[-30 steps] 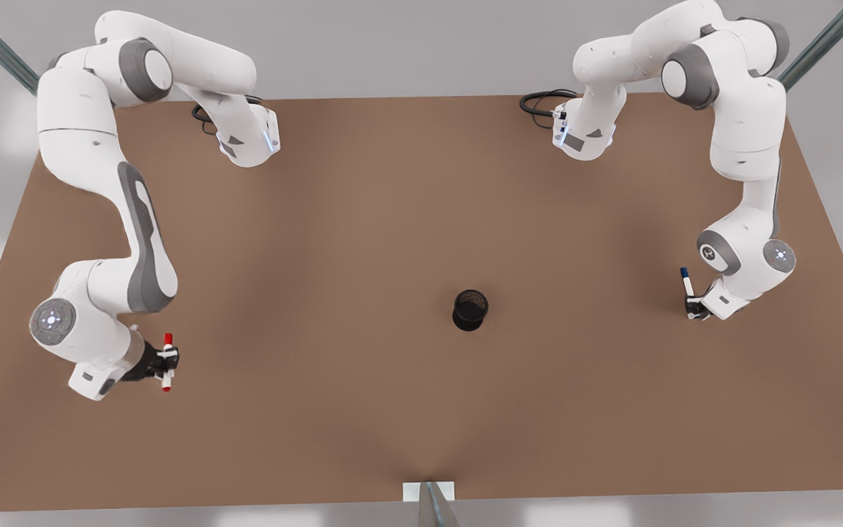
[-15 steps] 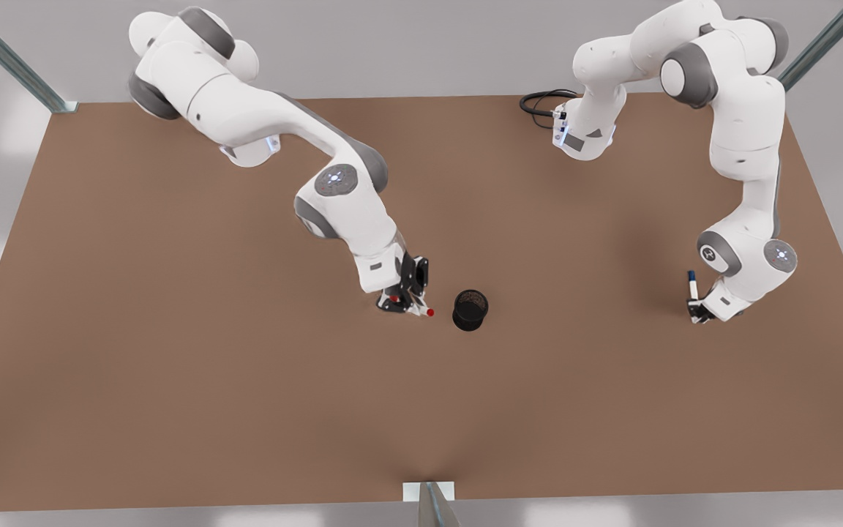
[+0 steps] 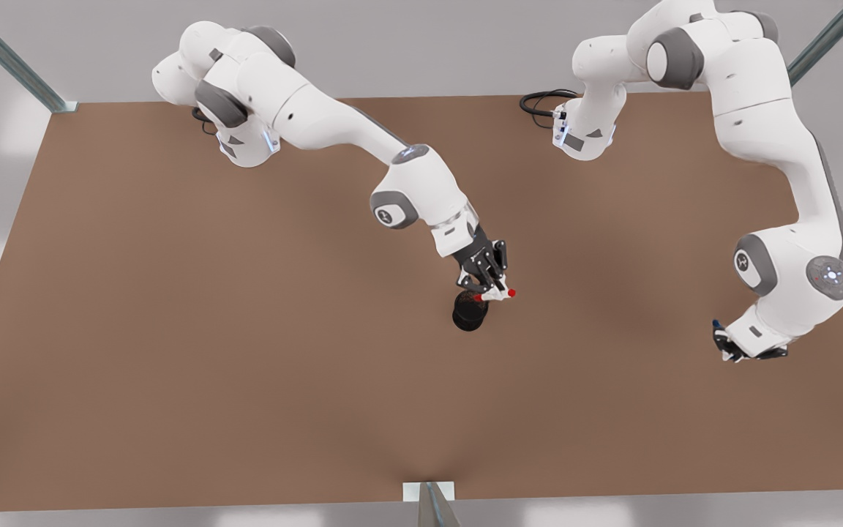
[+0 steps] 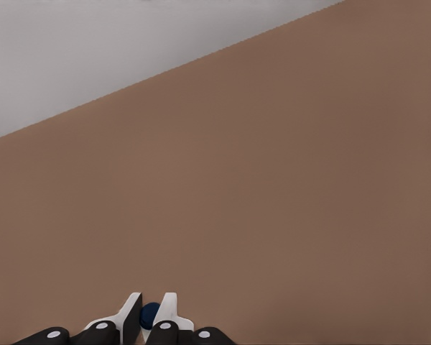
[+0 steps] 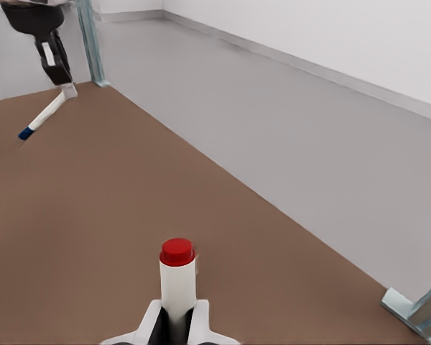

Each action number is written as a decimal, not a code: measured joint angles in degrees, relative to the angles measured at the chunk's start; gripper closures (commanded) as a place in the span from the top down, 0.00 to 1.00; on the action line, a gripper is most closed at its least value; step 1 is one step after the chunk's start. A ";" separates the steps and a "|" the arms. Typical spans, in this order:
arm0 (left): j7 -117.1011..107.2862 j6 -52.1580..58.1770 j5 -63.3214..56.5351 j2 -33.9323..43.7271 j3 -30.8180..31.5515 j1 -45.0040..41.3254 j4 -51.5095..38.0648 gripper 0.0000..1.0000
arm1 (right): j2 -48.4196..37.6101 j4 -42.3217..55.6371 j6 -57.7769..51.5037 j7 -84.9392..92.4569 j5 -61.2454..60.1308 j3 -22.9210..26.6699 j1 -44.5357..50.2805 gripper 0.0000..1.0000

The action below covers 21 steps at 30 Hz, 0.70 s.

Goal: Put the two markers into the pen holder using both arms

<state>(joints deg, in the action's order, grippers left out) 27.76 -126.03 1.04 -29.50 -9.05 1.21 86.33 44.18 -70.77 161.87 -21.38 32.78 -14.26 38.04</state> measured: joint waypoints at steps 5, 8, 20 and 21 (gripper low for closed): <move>-3.81 9.71 6.21 0.25 0.50 -1.23 -5.01 0.21 | 1.31 -4.39 3.20 -6.42 7.54 0.10 -0.62 0.21; -5.54 13.94 11.98 0.64 0.99 -1.28 -6.33 0.21 | 1.96 -6.11 4.71 -10.73 14.57 0.32 -0.87 1.00; -10.64 21.56 19.60 1.15 4.62 -11.55 -7.90 0.21 | -8.82 -1.72 -21.57 -19.55 10.14 -36.10 -43.31 1.00; -11.25 21.25 19.95 1.14 4.59 -14.49 -7.98 0.21 | -14.49 -2.38 -26.99 -18.44 4.04 -29.50 -43.56 1.00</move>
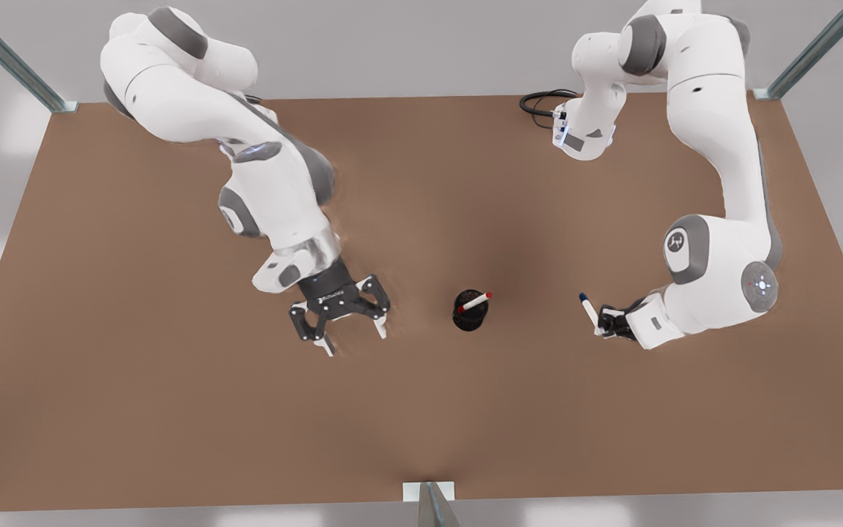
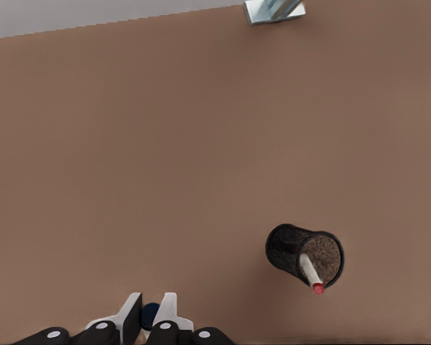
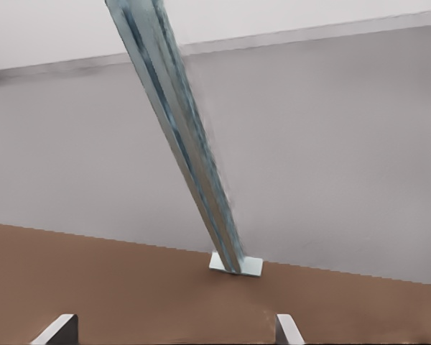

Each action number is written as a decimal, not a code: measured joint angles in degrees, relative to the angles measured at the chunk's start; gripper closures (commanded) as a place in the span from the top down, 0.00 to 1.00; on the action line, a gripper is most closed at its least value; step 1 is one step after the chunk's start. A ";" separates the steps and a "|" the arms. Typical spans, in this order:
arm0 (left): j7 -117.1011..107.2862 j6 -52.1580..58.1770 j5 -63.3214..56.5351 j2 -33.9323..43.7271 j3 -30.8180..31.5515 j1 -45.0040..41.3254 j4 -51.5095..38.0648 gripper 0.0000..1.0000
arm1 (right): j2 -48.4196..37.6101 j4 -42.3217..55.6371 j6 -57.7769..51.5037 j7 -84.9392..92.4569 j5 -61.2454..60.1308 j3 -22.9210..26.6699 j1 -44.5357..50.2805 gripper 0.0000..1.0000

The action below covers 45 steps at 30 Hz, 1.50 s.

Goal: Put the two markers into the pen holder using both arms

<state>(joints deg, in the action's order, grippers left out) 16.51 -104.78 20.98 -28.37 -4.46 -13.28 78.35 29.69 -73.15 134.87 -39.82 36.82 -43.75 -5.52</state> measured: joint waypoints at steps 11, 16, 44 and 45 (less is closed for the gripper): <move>-8.43 -16.89 3.98 -3.06 0.93 -13.58 0.85 0.21 | -19.93 -15.86 -34.70 18.18 -34.64 46.83 15.55 1.00; -11.05 -23.53 5.98 -3.54 1.17 -15.06 5.18 0.21 | -16.83 -11.29 -37.22 24.13 -35.97 46.74 15.77 1.00; 0.88 -31.61 3.99 0.98 1.11 -18.94 17.11 0.21 | -16.66 -9.16 -38.50 38.65 -37.25 47.13 15.60 1.00; 1.15 -31.66 3.99 0.98 1.11 -19.11 17.38 0.21 | -16.64 -9.15 -38.50 38.85 -37.26 47.13 15.59 1.00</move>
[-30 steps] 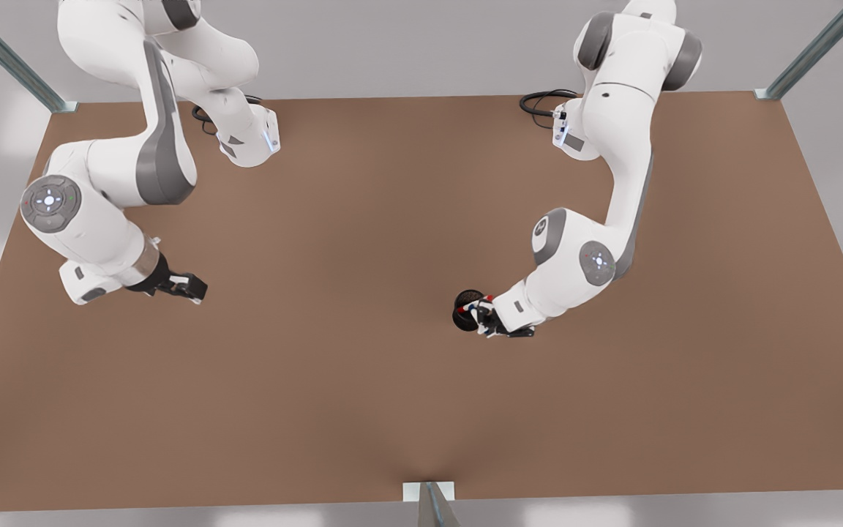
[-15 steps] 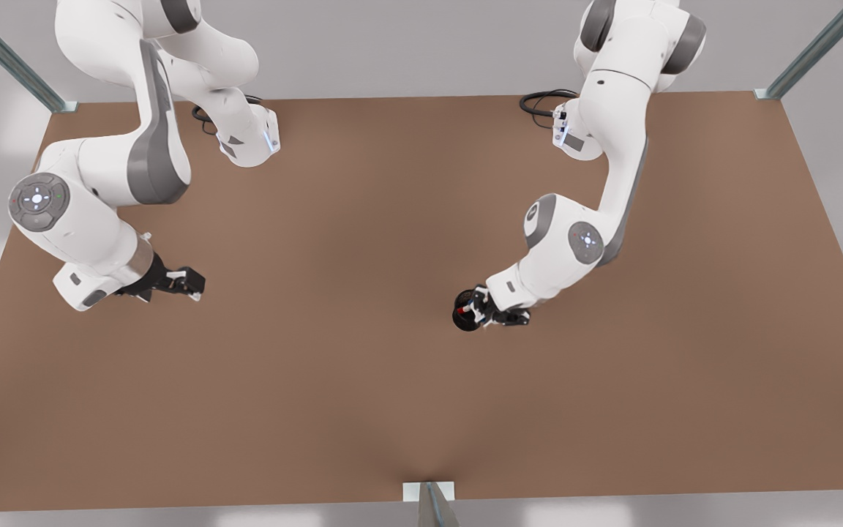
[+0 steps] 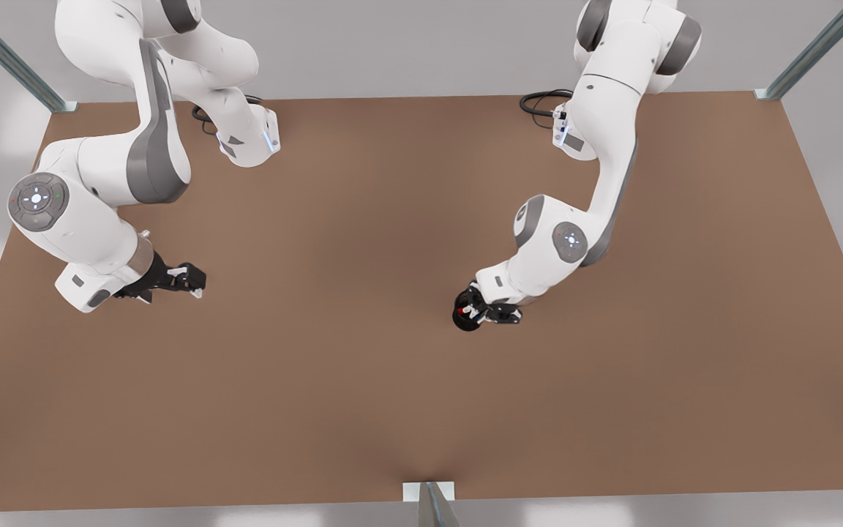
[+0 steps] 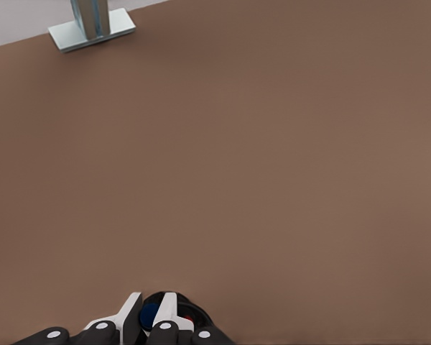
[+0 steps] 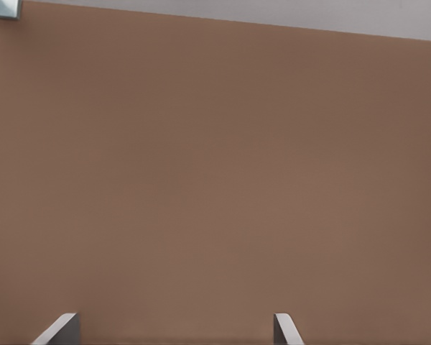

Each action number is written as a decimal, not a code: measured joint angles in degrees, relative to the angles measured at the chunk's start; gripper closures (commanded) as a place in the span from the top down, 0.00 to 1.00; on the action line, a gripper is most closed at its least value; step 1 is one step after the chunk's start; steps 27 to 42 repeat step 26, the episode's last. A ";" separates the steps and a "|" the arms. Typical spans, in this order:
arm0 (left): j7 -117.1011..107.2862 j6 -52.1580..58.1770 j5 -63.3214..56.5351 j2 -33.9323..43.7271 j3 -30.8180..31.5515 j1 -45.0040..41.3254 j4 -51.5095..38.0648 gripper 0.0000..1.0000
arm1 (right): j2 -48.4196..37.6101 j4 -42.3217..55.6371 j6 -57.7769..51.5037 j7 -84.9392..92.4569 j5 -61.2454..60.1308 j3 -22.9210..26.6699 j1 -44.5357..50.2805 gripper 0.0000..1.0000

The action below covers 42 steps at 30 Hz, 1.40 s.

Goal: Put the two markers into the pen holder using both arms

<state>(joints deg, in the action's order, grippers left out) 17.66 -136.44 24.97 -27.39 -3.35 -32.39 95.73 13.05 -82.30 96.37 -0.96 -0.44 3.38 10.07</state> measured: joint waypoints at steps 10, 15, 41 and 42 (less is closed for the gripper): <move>7.23 0.58 3.97 -0.31 -0.01 -0.12 0.29 1.00 | 0.02 0.00 -0.02 1.65 -1.32 0.12 -0.17 1.00; 6.46 10.86 -0.32 1.69 -3.27 8.96 -9.89 1.00 | -0.03 0.24 0.02 2.18 -2.41 -0.24 -2.13 1.00; -2.54 40.70 -25.07 17.25 -2.00 22.68 -12.25 1.00 | -0.17 0.62 -1.34 2.75 -1.11 -0.49 -1.80 1.00; -2.54 40.70 -25.07 17.25 -2.00 22.68 -12.25 1.00 | -0.17 0.62 -1.34 2.75 -1.11 -0.49 -1.80 1.00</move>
